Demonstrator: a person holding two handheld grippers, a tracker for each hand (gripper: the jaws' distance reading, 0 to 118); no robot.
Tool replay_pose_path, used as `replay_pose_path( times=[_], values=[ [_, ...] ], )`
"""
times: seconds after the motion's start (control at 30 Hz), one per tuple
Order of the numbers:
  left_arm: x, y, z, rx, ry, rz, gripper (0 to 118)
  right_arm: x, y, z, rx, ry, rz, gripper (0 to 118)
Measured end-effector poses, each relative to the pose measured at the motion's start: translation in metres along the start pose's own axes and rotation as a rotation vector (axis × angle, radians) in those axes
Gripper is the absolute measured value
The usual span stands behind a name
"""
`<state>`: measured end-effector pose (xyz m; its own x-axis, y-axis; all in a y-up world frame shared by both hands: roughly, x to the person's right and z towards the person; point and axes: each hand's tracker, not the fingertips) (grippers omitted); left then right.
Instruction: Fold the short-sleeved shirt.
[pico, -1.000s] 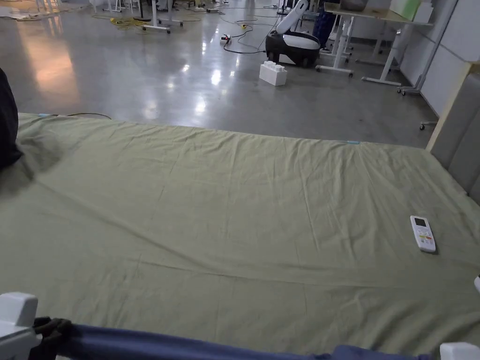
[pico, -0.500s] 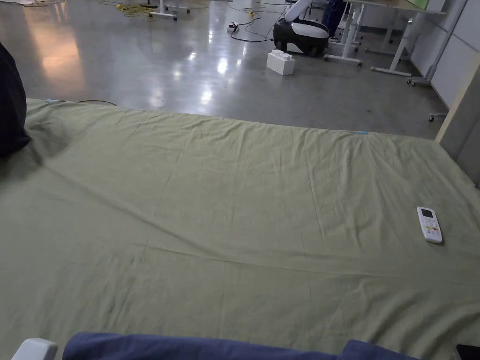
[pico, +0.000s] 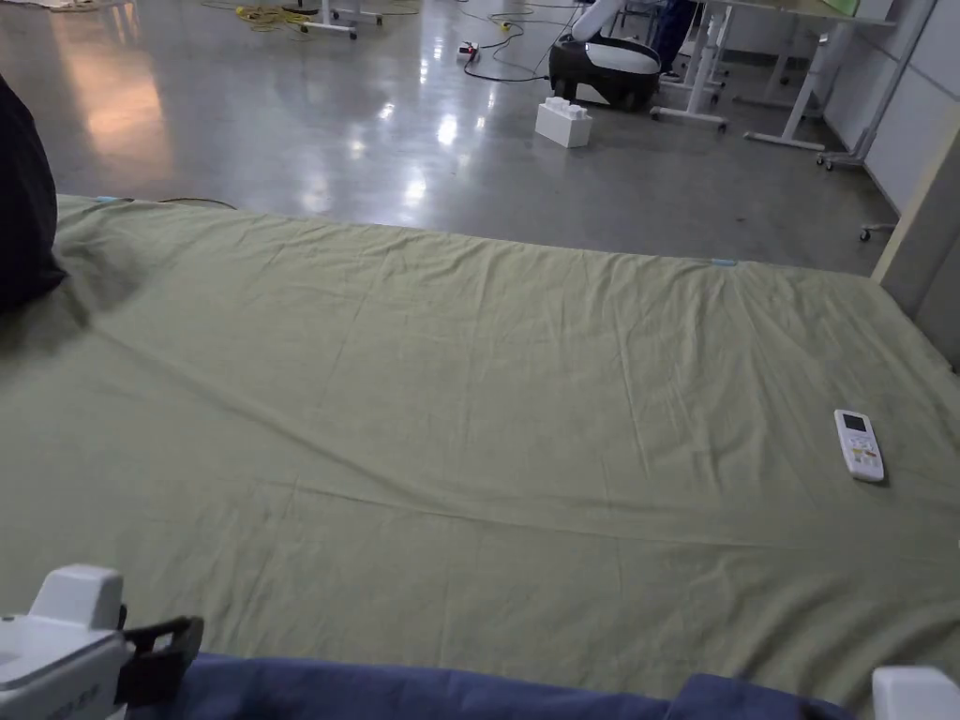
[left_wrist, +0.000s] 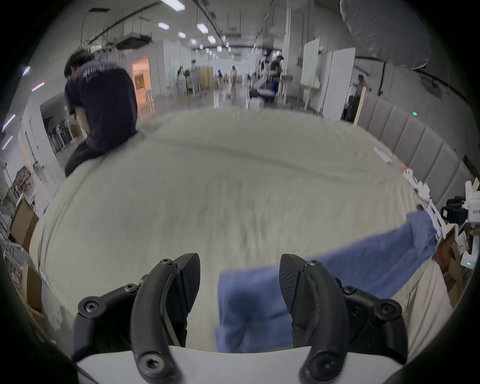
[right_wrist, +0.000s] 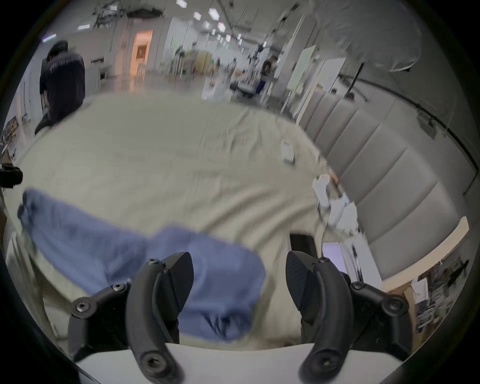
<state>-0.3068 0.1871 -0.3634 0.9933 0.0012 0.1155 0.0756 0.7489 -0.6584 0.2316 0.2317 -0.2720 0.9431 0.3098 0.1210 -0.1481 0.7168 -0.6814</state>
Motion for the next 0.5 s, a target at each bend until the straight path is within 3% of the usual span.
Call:
replay_pose_path(
  times=[0.07, 0.33, 0.37, 0.5],
  values=[
    [0.017, 0.016, 0.002, 0.096, 0.026, -0.011, 65, -0.009, 0.015, 0.003, 0.153, 0.003, -0.031, 78],
    [0.078, 0.062, 0.014, 0.393, 0.106, -0.031, 59, -0.050, 0.062, 0.005, 0.487, 0.004, -0.190, 77],
    [0.086, 0.065, 0.017, 0.430, 0.108, -0.028, 55, -0.054, 0.068, 0.005, 0.506, 0.008, -0.215, 74],
    [0.102, 0.074, 0.025, 0.497, 0.139, 0.012, 17, -0.063, 0.083, 0.009, 0.580, -0.011, -0.242, 36]
  ],
)
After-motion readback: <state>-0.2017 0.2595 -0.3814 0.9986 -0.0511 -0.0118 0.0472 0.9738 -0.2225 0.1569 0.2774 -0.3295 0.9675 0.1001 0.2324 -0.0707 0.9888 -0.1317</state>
